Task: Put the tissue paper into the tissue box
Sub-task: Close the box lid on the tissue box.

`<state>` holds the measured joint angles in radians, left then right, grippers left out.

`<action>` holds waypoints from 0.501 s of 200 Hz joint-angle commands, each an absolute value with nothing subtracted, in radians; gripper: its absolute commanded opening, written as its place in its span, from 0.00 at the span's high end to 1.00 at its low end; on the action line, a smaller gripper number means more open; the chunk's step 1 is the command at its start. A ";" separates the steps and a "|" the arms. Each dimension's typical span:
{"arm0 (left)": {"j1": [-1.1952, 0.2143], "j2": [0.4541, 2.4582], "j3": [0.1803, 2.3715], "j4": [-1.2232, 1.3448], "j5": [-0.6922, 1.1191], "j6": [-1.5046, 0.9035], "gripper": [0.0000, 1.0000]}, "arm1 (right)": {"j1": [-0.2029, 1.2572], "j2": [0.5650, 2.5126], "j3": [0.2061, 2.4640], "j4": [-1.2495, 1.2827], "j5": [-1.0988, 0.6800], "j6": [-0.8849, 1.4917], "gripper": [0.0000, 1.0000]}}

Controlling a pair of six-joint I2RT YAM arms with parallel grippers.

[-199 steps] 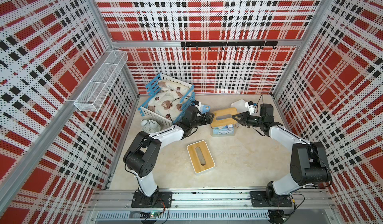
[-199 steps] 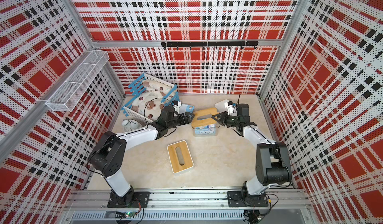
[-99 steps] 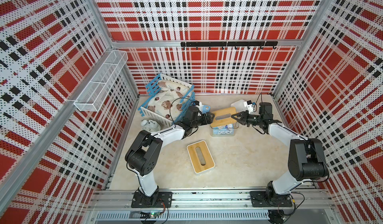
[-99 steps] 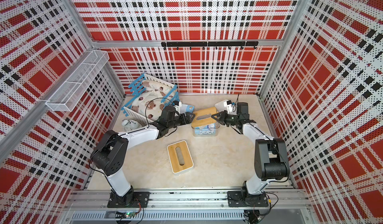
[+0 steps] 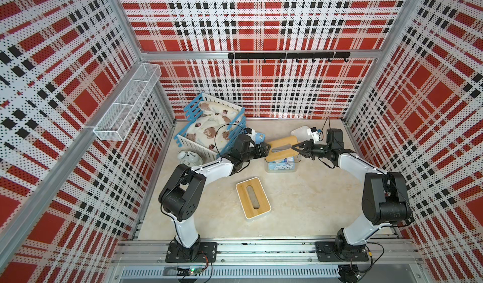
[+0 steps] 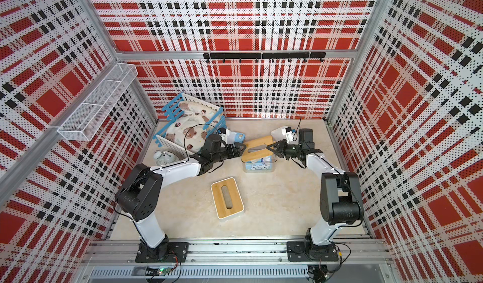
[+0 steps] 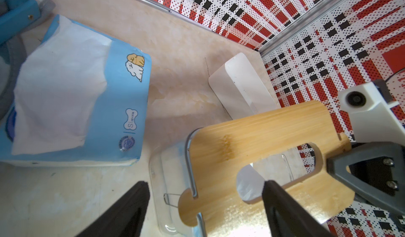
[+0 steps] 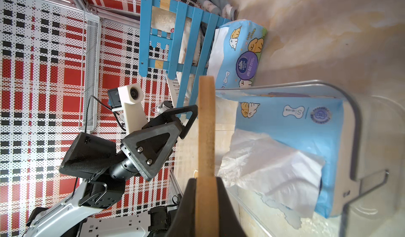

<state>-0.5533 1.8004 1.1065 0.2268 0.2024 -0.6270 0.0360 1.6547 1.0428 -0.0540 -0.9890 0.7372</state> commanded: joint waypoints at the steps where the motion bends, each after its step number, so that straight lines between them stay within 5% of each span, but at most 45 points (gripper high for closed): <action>1: -0.560 1.809 1.132 0.226 0.203 -0.617 0.14 | 0.019 1.674 1.052 -0.069 -0.988 0.746 1.00; 100: -0.564 1.849 1.143 0.239 0.215 -0.626 0.14 | 0.013 1.714 1.062 -0.109 -0.962 0.733 1.00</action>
